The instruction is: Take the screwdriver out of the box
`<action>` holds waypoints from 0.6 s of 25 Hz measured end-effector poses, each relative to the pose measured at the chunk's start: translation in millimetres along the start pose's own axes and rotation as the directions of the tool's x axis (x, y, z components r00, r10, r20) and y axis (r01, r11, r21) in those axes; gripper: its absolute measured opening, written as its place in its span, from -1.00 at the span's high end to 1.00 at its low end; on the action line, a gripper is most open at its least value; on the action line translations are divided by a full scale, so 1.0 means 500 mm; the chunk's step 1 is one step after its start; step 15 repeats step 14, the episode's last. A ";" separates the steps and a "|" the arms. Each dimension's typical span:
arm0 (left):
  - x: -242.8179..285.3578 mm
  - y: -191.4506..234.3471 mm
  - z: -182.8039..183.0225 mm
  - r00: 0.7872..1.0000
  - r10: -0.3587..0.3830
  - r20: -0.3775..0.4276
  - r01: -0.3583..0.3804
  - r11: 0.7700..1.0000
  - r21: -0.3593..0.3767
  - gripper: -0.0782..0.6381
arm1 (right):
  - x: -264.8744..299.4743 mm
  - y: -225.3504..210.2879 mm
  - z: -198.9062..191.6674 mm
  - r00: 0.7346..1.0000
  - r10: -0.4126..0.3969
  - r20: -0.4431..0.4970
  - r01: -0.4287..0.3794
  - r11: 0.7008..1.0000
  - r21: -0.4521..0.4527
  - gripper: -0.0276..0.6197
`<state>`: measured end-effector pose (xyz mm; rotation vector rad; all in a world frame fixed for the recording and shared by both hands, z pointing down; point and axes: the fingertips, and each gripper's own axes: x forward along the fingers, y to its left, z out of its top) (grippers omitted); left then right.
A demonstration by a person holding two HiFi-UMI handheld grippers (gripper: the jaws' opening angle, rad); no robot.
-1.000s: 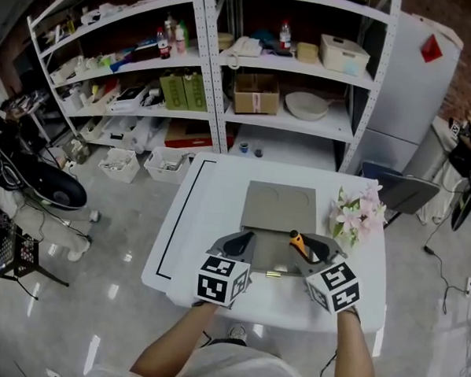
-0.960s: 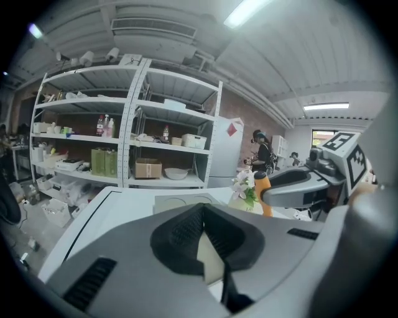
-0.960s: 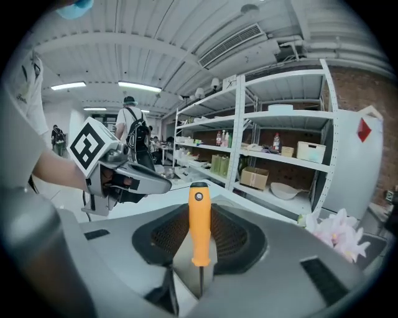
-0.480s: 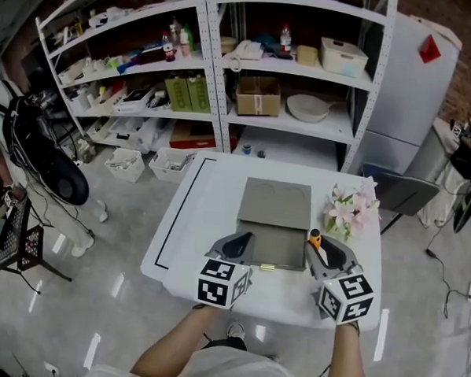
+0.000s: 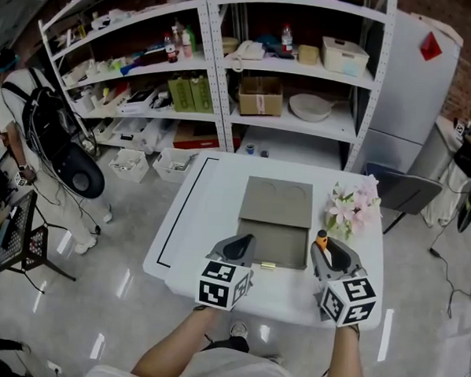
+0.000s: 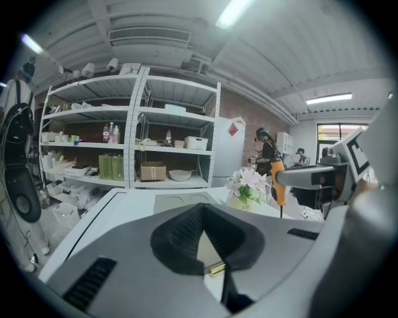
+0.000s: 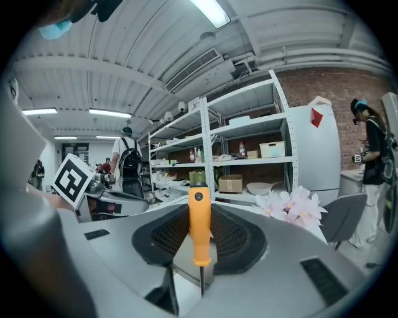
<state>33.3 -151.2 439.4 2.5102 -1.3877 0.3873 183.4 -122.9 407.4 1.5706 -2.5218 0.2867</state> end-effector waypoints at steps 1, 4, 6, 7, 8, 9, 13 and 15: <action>0.001 -0.001 -0.001 1.000 -0.002 -0.002 0.002 1.000 0.000 0.77 | 0.000 0.000 -0.001 1.000 0.000 -0.001 0.000 1.000 0.000 0.57; 0.005 -0.003 -0.002 1.000 -0.008 -0.003 0.008 1.000 0.001 0.77 | 0.002 -0.002 -0.006 1.000 0.000 0.000 0.000 1.000 0.009 0.57; 0.008 -0.004 -0.001 1.000 -0.009 -0.004 0.009 1.000 0.003 0.77 | 0.002 -0.005 -0.007 1.000 -0.003 -0.001 0.003 1.000 0.011 0.57; 0.009 -0.004 -0.001 1.000 -0.010 -0.004 0.010 1.000 0.003 0.77 | 0.002 -0.006 -0.008 1.000 -0.004 -0.001 0.004 1.000 0.010 0.57; 0.010 -0.004 -0.002 1.000 -0.011 -0.004 0.011 1.000 0.002 0.77 | 0.002 -0.007 -0.009 1.000 -0.005 -0.002 0.005 1.000 0.010 0.57; 0.011 -0.004 -0.002 1.000 -0.013 -0.005 0.013 1.000 0.002 0.77 | 0.002 -0.008 -0.009 1.000 -0.006 -0.002 0.006 1.000 0.008 0.57; 0.014 -0.007 -0.003 1.000 -0.022 -0.012 0.022 1.000 0.006 0.77 | 0.002 -0.010 -0.007 1.000 -0.009 -0.004 0.009 1.000 0.004 0.57; 0.014 -0.008 -0.004 1.000 -0.024 -0.014 0.024 1.000 0.007 0.77 | 0.002 -0.010 -0.007 1.000 -0.010 -0.005 0.010 1.000 0.003 0.57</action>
